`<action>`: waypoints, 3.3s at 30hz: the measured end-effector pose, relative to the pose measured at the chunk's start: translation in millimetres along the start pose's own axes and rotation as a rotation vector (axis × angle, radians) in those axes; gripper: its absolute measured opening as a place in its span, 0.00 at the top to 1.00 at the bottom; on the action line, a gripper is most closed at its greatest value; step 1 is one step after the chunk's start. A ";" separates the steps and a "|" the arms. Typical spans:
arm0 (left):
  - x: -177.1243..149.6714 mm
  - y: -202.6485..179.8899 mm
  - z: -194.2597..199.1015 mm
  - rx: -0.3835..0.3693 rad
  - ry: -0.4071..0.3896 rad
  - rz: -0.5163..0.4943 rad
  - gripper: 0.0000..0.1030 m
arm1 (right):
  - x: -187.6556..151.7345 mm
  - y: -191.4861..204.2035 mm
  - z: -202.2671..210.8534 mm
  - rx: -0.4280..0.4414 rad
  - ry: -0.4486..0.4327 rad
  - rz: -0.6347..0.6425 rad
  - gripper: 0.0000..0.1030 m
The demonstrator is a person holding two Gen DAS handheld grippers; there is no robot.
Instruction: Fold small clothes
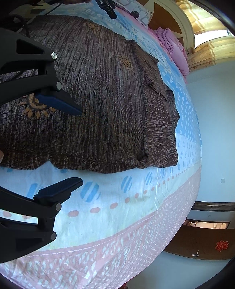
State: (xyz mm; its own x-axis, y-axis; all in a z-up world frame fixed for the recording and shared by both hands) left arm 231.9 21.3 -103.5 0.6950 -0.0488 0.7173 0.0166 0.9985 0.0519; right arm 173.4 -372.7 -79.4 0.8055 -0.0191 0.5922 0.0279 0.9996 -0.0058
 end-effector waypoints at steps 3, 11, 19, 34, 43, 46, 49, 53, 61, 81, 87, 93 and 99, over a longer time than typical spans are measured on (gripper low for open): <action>-13.5 -1.3 6.5 -0.011 0.010 -0.020 0.00 | -7.4 2.3 3.1 0.002 0.013 0.012 0.30; -48.1 -3.9 20.5 -0.055 0.063 -0.053 0.01 | -28.4 7.0 13.0 0.011 0.038 0.030 0.30; -83.8 2.5 43.9 -0.149 0.129 -0.055 0.13 | -61.9 7.9 23.0 0.017 0.077 0.044 0.30; -138.7 5.5 64.6 -0.298 0.248 0.022 0.53 | -107.2 7.5 41.4 0.016 0.075 0.053 0.29; -149.1 -3.4 60.6 -0.263 0.260 -0.018 0.61 | -122.8 -12.2 41.9 0.094 0.068 -0.008 0.26; -151.5 -6.6 62.5 -0.260 0.261 -0.037 0.65 | -125.6 -13.7 42.8 0.099 0.068 -0.017 0.26; -153.2 -10.4 63.7 -0.269 0.261 -0.054 0.74 | -127.1 -13.1 45.3 0.095 0.072 -0.024 0.26; -155.0 -13.9 66.3 -0.289 0.264 -0.073 0.86 | -128.2 -14.9 47.6 0.113 0.082 -0.033 0.27; -148.6 -8.4 68.2 -0.358 0.253 -0.036 0.92 | -129.0 -3.6 57.5 0.192 0.078 0.018 0.91; -83.4 27.3 103.7 -0.459 0.067 0.082 0.92 | -83.6 -31.5 115.6 0.408 -0.152 -0.163 0.95; -56.7 29.2 98.5 -0.441 0.009 0.071 0.92 | -44.1 -30.4 119.2 0.376 -0.215 -0.138 0.95; -20.5 31.2 85.6 -0.433 -0.036 0.098 0.92 | -0.3 -22.1 119.0 0.362 -0.266 -0.108 0.95; 17.8 36.5 70.9 -0.417 -0.071 0.127 0.92 | 41.3 -22.4 116.7 0.351 -0.304 -0.097 0.95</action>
State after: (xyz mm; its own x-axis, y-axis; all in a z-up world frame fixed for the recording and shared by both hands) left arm 193.9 55.2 -39.6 0.6596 0.0883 0.7464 0.2330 0.9201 -0.3148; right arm 136.9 -393.4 39.2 0.5977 -0.1583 0.7859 -0.1495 0.9411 0.3033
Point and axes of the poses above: each gripper's, at about its wrist camera, not at the fingertips, and z roughly against the way its jaws point, y to its left, x to its top, the point moved 2 cm from there along -z, roughly the way its jaws point, and after that the axes turned 3 degrees about -x, right-handed, at the moved point
